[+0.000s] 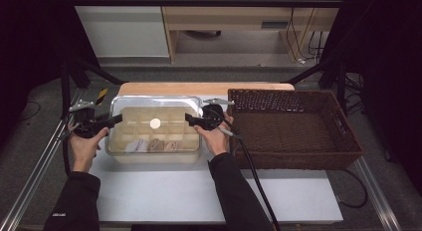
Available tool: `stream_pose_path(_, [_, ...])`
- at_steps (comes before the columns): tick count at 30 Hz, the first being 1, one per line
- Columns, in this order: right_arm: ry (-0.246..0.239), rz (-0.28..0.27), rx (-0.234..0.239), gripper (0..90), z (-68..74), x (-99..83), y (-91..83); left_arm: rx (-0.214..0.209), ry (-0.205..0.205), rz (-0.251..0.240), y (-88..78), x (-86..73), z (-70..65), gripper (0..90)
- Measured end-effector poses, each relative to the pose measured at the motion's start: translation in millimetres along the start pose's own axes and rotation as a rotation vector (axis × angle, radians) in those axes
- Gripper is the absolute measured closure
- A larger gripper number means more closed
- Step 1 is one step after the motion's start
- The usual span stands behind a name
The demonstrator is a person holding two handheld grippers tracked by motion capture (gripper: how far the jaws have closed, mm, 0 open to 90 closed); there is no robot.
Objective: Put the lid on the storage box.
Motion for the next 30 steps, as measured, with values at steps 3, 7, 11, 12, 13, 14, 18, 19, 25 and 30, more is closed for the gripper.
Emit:
stream_pose_path(3, [0.007, 0.009, -0.008, 37.1, -2.1, -1.3, 2.8, -0.007, -0.014, 0.012, 4.2, -2.1, 2.0, 46.4])
stream_pose_path(7, [0.013, 0.018, -0.021, 36.1, -3.9, -2.9, 6.3, -0.015, -0.028, 0.027, 8.6, -4.6, 4.6, 46.1])
stream_pose_path(11, [0.014, 0.025, -0.036, 34.8, -5.1, -4.8, 9.2, -0.020, -0.038, 0.041, 11.2, -6.2, 6.0, 46.1])
stream_pose_path(12, [0.017, 0.026, -0.038, 34.7, -5.5, -5.2, 9.8, -0.021, -0.043, 0.044, 12.0, -6.6, 6.3, 46.1])
stream_pose_path(13, [0.020, 0.029, -0.039, 34.7, -5.9, -5.5, 10.3, -0.023, -0.044, 0.046, 12.6, -7.2, 6.9, 46.1])
stream_pose_path(14, [0.020, 0.030, -0.041, 34.6, -6.4, -5.8, 10.8, -0.023, -0.048, 0.044, 13.2, -8.0, 7.2, 46.0])
stream_pose_path(18, [0.024, 0.032, -0.050, 34.3, -6.8, -7.0, 12.3, -0.033, -0.066, 0.040, 15.3, -11.5, 8.9, 46.0])
stream_pose_path(19, [0.026, 0.032, -0.049, 34.2, -6.7, -7.2, 12.6, -0.033, -0.067, 0.042, 16.2, -12.0, 9.4, 45.9])
stream_pose_path(25, [0.028, 0.033, -0.062, 33.0, -7.0, -9.4, 14.7, -0.034, -0.073, 0.053, 19.2, -13.2, 9.8, 44.5])
stream_pose_path(30, [0.027, 0.038, -0.068, 32.7, -7.3, -9.9, 14.6, -0.052, -0.098, 0.049, 21.4, -16.5, 10.6, 43.5])
Point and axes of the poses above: each handheld gripper's, and its own axes: y roughly forward along the jaws, x roughly out of its top, z roughly to its left, the point moved 2 cm from there along y, roughly forward along the jaws, and after that the axes turned 11 degrees about y, right-handed, at the moved point
